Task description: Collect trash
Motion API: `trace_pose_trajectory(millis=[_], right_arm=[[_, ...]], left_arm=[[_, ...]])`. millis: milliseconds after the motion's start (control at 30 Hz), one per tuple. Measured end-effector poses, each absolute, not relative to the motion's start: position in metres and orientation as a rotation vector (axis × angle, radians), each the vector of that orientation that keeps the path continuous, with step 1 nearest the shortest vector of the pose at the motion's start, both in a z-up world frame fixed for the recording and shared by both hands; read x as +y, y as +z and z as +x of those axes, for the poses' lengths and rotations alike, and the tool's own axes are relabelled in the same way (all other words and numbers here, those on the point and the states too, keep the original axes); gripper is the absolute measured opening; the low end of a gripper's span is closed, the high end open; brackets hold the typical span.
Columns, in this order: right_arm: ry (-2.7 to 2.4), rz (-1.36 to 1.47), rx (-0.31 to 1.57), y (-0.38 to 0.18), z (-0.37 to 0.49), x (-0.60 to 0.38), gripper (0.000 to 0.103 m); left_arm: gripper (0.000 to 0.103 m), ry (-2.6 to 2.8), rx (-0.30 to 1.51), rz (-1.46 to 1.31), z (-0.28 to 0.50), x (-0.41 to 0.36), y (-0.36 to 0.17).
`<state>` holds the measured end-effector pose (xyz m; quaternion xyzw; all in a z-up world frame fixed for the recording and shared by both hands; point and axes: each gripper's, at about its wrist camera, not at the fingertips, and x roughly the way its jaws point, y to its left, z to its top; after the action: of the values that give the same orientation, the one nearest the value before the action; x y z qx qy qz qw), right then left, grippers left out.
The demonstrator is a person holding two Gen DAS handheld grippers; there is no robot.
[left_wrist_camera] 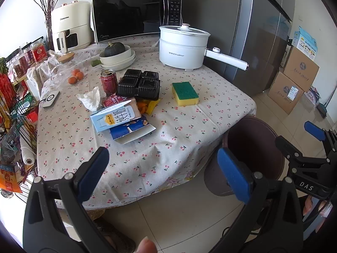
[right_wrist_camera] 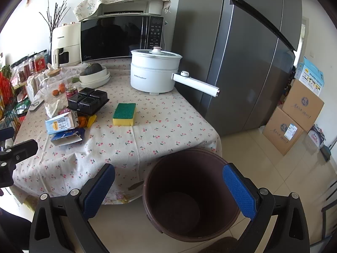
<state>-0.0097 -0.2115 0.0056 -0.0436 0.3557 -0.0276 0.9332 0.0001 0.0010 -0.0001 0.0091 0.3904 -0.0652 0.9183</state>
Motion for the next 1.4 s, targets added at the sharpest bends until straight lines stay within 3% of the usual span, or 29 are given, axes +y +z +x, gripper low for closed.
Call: trace_pose_trajectory(millis=[1400], right_arm=[[-0.056,-0.107,0.742,0.018,0.005,-0.208,0.103]], left_arm=[[0.102,-0.071,0.801,-0.038,0.033,0.032,0.017]])
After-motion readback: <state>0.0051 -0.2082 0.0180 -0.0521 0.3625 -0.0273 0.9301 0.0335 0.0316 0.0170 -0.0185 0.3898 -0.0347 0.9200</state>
